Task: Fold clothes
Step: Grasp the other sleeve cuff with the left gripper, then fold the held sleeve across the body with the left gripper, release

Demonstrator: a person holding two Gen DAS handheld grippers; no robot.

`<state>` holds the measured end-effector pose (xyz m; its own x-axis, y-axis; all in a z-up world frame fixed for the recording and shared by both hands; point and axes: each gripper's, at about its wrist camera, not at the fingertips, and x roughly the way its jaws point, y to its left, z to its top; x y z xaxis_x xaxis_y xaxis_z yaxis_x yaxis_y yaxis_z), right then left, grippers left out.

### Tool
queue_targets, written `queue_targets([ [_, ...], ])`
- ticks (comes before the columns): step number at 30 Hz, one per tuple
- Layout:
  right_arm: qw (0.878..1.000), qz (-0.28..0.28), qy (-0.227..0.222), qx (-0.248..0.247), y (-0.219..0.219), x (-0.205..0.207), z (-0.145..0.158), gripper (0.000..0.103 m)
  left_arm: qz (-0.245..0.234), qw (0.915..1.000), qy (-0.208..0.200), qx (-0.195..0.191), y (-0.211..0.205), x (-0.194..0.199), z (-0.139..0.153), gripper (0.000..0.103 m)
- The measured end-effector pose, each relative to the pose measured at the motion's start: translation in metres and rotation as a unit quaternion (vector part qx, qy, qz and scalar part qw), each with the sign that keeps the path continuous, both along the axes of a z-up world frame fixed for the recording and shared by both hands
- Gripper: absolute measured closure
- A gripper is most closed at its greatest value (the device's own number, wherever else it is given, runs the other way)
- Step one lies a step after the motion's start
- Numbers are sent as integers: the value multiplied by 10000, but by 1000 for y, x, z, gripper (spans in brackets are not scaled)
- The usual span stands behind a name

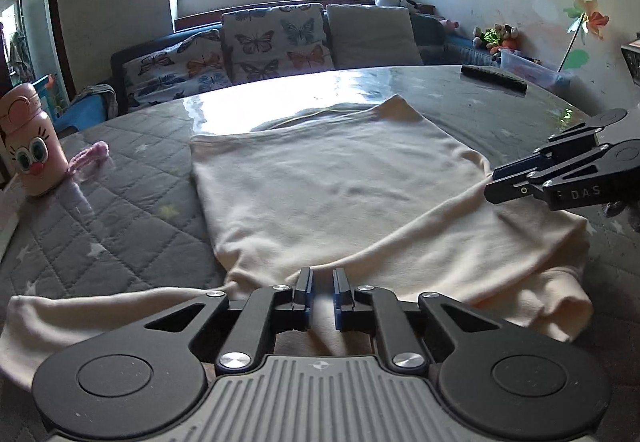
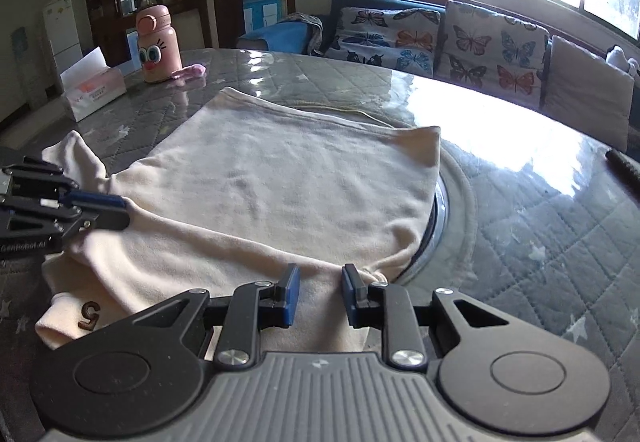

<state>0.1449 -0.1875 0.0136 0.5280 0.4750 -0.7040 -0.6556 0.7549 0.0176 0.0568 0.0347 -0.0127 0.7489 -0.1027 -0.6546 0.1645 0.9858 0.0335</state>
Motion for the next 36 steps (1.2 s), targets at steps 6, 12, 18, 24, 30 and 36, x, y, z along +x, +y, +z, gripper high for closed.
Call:
queue_targets([
  [6,9991,409,69,91,19,-15,5,80,-39,9999,-92,11,7,-14,9,90],
  [12,9938,1099,106,87,50,-46,6,80,350,9993,-143,66,30,-39,18,63],
  [18,9839,1778,52,-157,82,-77,0,80,967,9951,-203,100,62,-60,23,57],
  [24,9824,1862,-77,-82,98,-82,7,80,1673,9858,-165,18,94,-70,22,55],
  [30,9811,1934,-35,-22,106,-78,10,80,2289,9734,-55,-32,120,-73,15,52],
  [36,9861,1654,62,136,116,-58,9,80,2845,9585,-15,-202,143,-72,12,52],
])
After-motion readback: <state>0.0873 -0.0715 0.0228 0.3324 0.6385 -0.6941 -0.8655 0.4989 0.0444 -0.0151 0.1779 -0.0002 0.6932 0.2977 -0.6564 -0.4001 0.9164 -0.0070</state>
